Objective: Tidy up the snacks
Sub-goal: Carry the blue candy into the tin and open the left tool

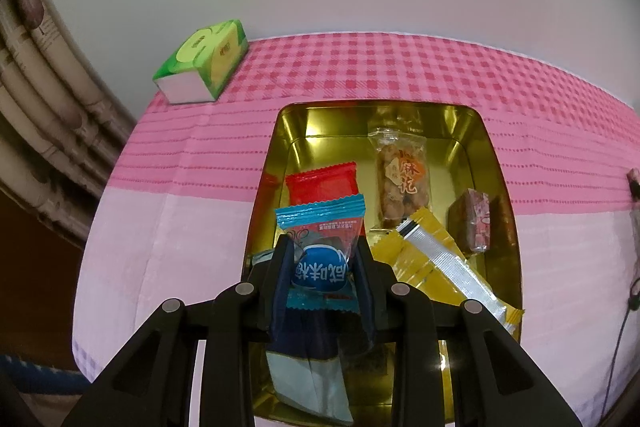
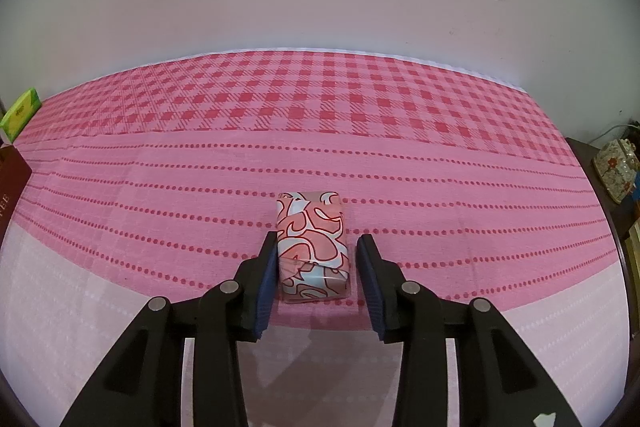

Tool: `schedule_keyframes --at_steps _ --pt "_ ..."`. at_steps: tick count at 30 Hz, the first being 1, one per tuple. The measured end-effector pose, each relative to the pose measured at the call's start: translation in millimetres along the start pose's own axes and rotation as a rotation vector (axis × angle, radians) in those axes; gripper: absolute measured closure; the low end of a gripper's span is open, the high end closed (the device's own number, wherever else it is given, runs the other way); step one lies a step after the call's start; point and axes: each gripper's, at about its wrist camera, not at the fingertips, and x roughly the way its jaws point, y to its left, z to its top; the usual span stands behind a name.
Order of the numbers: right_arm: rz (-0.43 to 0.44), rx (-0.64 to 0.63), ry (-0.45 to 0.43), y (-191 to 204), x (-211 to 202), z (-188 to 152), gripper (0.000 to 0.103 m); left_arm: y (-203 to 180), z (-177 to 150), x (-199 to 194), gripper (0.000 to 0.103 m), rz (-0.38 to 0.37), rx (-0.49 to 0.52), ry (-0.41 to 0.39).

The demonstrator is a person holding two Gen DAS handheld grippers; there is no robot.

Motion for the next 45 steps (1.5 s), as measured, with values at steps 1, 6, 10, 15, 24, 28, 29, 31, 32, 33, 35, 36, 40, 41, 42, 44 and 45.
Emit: schedule_keyframes --at_steps 1,6,10,15,24,28,29,31,32,33,35,36,40,41,42,44,45 --pt "0.0 0.0 0.0 0 0 0 0.068 -1 0 0 0.071 0.005 0.006 0.001" --pt "0.002 0.002 -0.001 0 0 0 0.068 -1 1 2 0.071 0.013 0.005 0.01" --pt "0.004 0.01 -0.001 0 0 0 0.069 -1 3 0 0.07 0.019 0.004 0.011" --pt "0.006 0.019 -0.003 0 -1 0 0.075 0 2 -3 0.067 0.037 0.01 0.01" --pt "-0.005 0.026 0.014 4 -3 2 0.076 5 2 -26 0.047 0.053 0.012 -0.042" --pt "-0.003 0.024 0.015 8 -11 2 0.076 7 -2 -41 0.04 0.063 0.022 -0.079" --pt "-0.002 0.021 0.011 11 -15 2 0.076 9 -3 -44 0.038 0.063 0.019 -0.085" --pt "0.014 0.018 -0.001 15 -25 3 0.076 14 -6 -51 0.036 0.055 0.005 -0.097" --pt "0.021 0.017 -0.007 18 -30 4 0.076 16 -7 -54 0.035 0.055 -0.001 -0.105" --pt "0.028 0.011 -0.015 22 -36 5 0.076 18 -9 -57 0.034 0.055 -0.007 -0.111" --pt "0.055 -0.007 -0.038 34 -51 9 0.076 24 -14 -63 0.031 0.055 -0.015 -0.123" --pt "0.073 -0.018 -0.048 42 -59 12 0.076 26 -16 -65 0.031 0.055 -0.021 -0.125" --pt "0.137 -0.068 -0.085 77 -86 20 0.076 40 -29 -71 0.031 0.039 -0.061 -0.114" --pt "0.156 -0.086 -0.096 89 -94 22 0.076 43 -32 -72 0.031 0.041 -0.066 -0.11" --pt "0.173 -0.105 -0.105 101 -100 23 0.076 44 -34 -72 0.031 0.043 -0.07 -0.107" --pt "0.211 -0.139 -0.114 125 -110 25 0.076 50 -42 -75 0.031 0.046 -0.084 -0.108" --pt "0.231 -0.156 -0.119 138 -115 26 0.076 52 -45 -76 0.031 0.048 -0.09 -0.109"
